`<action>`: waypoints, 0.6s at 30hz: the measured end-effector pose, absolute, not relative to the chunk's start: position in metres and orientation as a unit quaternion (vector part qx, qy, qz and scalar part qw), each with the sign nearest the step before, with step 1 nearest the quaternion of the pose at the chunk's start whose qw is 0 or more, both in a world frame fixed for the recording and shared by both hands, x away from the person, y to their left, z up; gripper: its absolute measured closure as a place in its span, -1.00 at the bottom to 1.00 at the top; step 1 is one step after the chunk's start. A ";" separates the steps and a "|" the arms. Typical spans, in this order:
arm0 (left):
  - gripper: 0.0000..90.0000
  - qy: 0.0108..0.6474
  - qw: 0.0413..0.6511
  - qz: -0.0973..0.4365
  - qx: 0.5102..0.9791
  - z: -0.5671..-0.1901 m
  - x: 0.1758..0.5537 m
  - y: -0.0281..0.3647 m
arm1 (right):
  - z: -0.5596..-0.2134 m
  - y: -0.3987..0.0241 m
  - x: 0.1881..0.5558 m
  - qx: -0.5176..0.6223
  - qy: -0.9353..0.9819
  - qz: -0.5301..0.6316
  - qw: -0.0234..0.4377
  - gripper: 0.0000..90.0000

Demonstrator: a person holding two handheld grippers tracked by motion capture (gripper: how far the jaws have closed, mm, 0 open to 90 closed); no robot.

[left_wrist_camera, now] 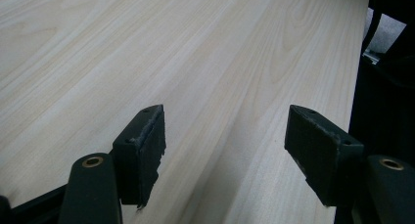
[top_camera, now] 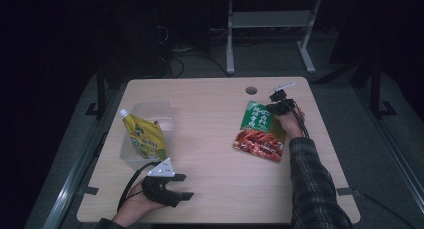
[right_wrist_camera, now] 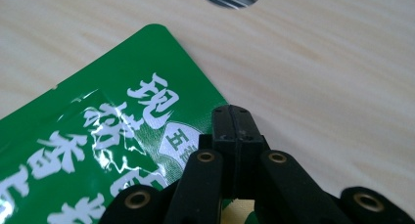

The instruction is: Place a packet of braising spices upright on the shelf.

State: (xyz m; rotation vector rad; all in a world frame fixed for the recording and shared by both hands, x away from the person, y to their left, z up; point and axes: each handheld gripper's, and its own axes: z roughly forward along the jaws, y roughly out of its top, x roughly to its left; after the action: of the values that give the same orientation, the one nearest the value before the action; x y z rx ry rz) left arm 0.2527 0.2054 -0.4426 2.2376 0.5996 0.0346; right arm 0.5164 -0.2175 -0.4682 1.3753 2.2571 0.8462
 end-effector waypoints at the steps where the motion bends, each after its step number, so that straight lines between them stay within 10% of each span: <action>1: -0.31 0.237 0.400 0.014 0.885 -0.443 0.253 0.205 | -0.468 -0.220 0.514 0.485 0.802 0.301 0.178 1.00; 18: -0.33 0.240 0.402 0.032 0.883 -0.441 0.254 0.199 | -0.467 -0.227 0.438 0.403 0.847 0.319 0.138 1.00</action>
State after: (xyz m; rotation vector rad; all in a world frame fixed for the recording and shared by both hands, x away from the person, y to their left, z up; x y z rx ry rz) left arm 0.2536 0.1992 -0.4409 2.2324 0.6068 0.0796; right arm 0.4380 -0.2271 -0.4667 1.1645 2.4492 0.9230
